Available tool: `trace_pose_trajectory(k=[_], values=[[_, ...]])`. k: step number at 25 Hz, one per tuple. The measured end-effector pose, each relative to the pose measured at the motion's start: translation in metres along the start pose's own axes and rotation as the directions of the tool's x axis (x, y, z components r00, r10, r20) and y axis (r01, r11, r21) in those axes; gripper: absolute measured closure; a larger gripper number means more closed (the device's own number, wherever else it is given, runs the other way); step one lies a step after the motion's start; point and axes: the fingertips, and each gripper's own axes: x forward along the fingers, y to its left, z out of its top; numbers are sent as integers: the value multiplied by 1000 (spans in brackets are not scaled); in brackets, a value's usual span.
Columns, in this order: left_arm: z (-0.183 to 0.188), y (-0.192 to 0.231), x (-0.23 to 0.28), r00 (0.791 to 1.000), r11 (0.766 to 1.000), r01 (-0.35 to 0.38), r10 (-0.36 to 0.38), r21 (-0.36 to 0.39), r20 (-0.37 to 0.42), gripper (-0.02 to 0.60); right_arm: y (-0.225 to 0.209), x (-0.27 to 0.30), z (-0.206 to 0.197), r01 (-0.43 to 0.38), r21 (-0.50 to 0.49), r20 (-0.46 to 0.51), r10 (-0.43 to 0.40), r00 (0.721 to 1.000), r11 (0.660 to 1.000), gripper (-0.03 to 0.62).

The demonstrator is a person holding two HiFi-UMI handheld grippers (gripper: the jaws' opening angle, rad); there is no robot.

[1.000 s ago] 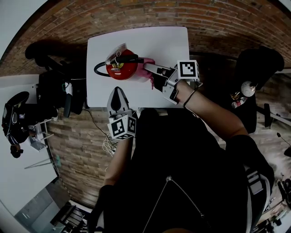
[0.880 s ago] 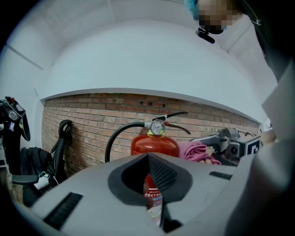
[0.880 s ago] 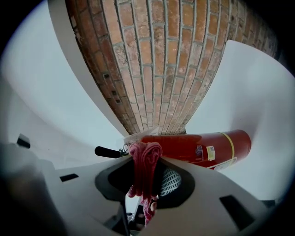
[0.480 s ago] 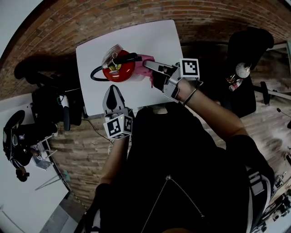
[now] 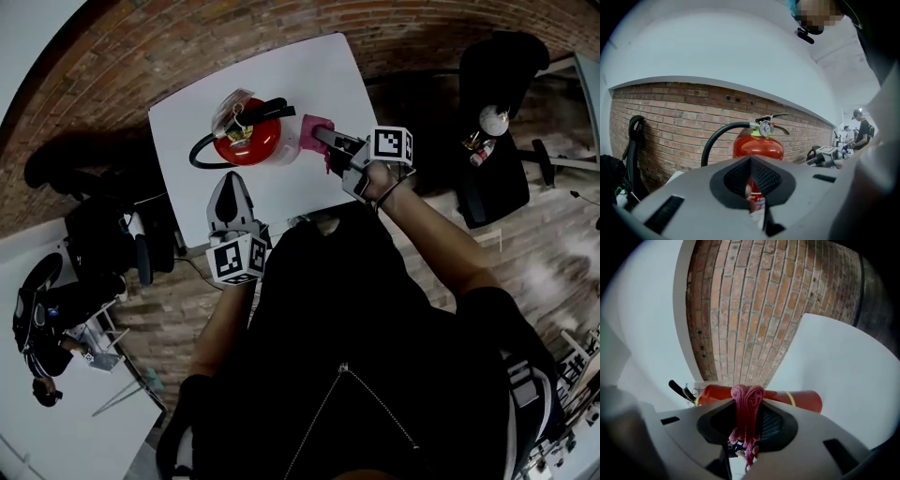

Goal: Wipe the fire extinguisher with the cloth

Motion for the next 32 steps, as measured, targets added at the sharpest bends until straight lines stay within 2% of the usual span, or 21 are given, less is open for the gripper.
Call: trace_pose_trajectory(k=[7, 16, 23, 32], values=[[-1, -3, 8, 997, 997, 82, -82, 16, -15, 574, -108, 3, -27, 198, -48, 5, -198, 980, 979, 474], [-10, 3, 8, 993, 993, 117, -116, 21, -37, 574, -188, 29, -51, 291, -46, 13, -291, 957, 956, 474], [-20, 14, 1, 992, 993, 114, -113, 17, -55, 574, -223, 42, -66, 334, -12, 17, -334, 942, 942, 474], [-27, 25, -12, 994, 996, 88, -86, 23, -61, 574, -246, 60, -72, 376, -45, -3, -377, 926, 925, 474]])
